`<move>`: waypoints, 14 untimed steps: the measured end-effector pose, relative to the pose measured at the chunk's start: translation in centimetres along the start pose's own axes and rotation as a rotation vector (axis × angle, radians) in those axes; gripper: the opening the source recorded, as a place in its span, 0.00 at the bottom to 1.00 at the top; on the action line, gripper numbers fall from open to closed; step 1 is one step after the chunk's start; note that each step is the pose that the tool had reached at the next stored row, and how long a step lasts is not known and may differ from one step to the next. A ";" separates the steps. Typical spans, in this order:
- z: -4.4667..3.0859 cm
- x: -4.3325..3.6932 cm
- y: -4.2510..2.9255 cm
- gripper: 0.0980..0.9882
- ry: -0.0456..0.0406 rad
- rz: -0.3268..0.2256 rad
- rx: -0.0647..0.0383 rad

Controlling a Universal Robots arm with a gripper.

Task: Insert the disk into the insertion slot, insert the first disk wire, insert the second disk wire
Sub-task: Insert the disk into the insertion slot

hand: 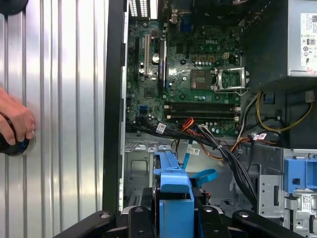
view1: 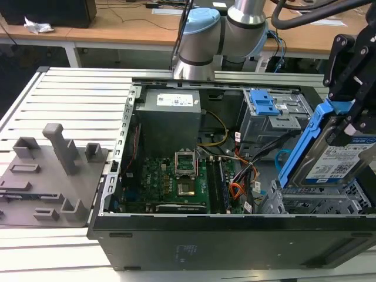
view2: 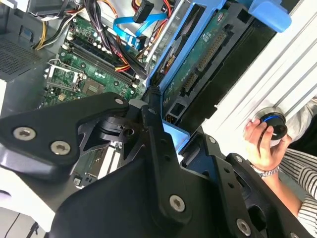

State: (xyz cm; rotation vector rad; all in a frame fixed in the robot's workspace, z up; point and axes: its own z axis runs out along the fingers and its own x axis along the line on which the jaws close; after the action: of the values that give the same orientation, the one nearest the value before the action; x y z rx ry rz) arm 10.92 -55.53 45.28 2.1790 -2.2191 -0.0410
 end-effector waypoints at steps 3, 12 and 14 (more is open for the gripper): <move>0.74 -0.01 -0.05 0.30 0.0001 0.000 0.000; 2.31 -0.01 -0.13 0.30 -0.0001 0.000 -0.001; 2.64 -0.01 -0.14 0.30 0.0000 0.000 -0.002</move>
State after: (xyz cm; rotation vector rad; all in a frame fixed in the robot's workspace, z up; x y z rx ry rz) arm 10.95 -55.53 42.63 2.1782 -2.2183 -0.0427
